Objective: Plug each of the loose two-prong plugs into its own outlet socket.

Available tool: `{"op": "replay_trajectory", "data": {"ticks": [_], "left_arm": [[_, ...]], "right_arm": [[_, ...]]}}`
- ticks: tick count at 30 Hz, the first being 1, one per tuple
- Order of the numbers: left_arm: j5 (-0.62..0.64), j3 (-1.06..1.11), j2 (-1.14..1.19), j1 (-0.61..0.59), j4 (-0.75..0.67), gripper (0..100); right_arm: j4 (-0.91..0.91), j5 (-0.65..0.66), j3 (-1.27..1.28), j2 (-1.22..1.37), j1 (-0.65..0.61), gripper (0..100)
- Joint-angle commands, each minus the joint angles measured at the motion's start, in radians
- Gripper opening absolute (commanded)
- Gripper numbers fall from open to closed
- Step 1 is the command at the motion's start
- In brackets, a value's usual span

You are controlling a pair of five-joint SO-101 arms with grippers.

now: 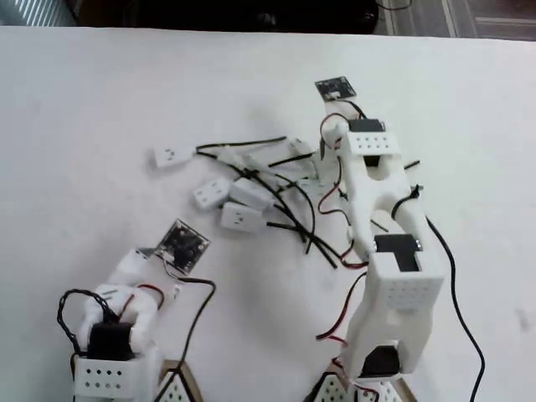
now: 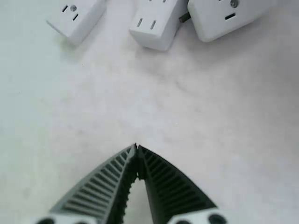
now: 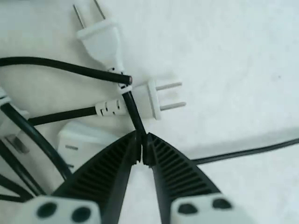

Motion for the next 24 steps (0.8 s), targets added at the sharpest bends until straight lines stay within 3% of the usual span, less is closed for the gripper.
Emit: {"op": "replay_trajectory", "data": {"ticks": [1, 7, 12, 24], "left_arm": [[-0.006, -0.003, -0.002, -0.008, 0.003, 2], [-0.006, -0.003, -0.002, -0.008, 0.003, 2], [-0.006, -0.003, -0.002, -0.008, 0.003, 2], [-0.006, -0.003, -0.002, -0.008, 0.003, 2]], "right_arm": [[0.113, 0.000, -0.077, -0.147, 0.038, 1.8], [0.183, 0.109, -0.069, -0.166, 0.064, 2.9], [0.188, 0.109, 0.017, -0.139, 0.013, 12.8], [0.104, 0.115, 0.020, 0.027, 0.028, 12.3]]}}
